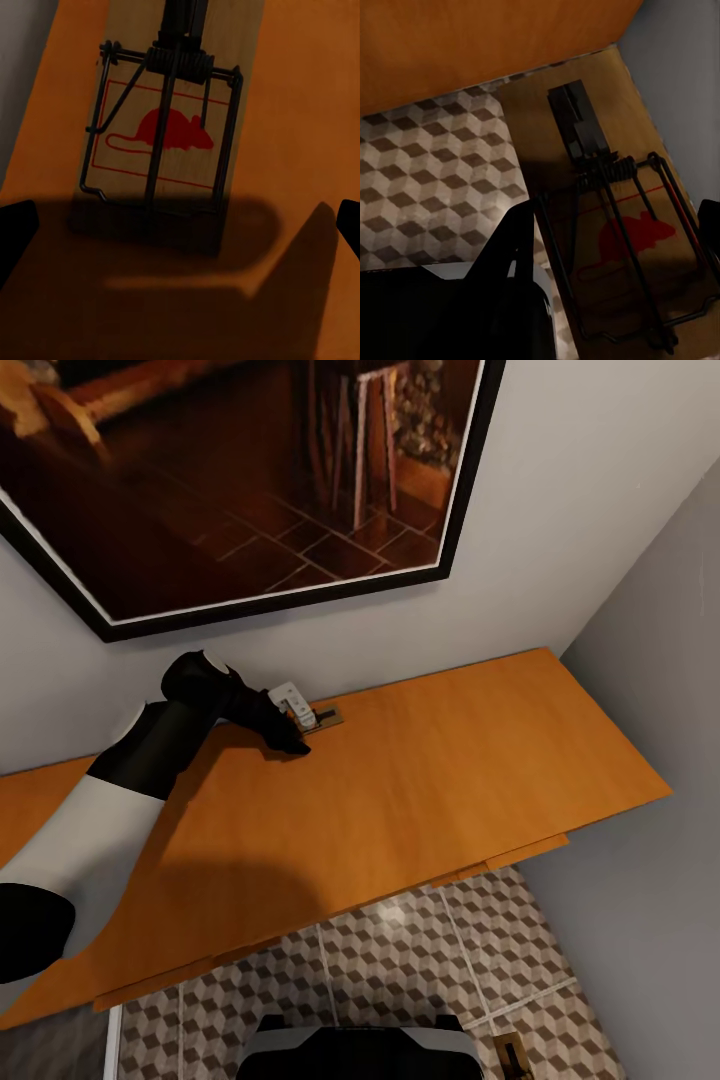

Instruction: Take the four mousetraps from the cabinet in the bathroom and place them on the bathroom floor. Make sure all four end up on the same floor surface, and ensure that at least two of them are either under or directly next to the same bathroom sink.

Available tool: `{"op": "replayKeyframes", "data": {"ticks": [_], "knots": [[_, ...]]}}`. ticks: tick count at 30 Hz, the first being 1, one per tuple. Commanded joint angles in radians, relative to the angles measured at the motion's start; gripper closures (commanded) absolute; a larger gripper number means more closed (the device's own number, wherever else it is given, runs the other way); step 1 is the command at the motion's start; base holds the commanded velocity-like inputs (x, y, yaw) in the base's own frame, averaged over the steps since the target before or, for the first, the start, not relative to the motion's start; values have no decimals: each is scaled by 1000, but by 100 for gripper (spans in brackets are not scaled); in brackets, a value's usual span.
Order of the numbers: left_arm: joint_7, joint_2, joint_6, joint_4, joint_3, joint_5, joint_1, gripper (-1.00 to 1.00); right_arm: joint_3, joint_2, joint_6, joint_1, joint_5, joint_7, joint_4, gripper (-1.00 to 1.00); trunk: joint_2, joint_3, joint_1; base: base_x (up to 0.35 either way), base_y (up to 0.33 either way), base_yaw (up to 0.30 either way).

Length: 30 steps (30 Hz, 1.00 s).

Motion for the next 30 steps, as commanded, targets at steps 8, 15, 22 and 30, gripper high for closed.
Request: {"op": "replayKeyframes", "data": {"ticks": [8,15,22,30], "knots": [[-8,0,12,28,-2,-2,0,100,9,0,-3,-1,-8,-4,1,100,-1,-1,1,0,0,0],[-8,-1,12,28,-2,-2,-1,100,9,0,-3,-1,-8,-4,1,100,-1,-1,1,0,0,0],[-9,-1,12,28,-2,-2,-1,100,9,0,-3,-1,-8,-4,1,100,-1,-1,1,0,0,0],[-9,-1,12,28,-2,-2,-1,100,9,1,-3,-1,-8,-4,1,100,-1,-1,1,0,0,0]]}}
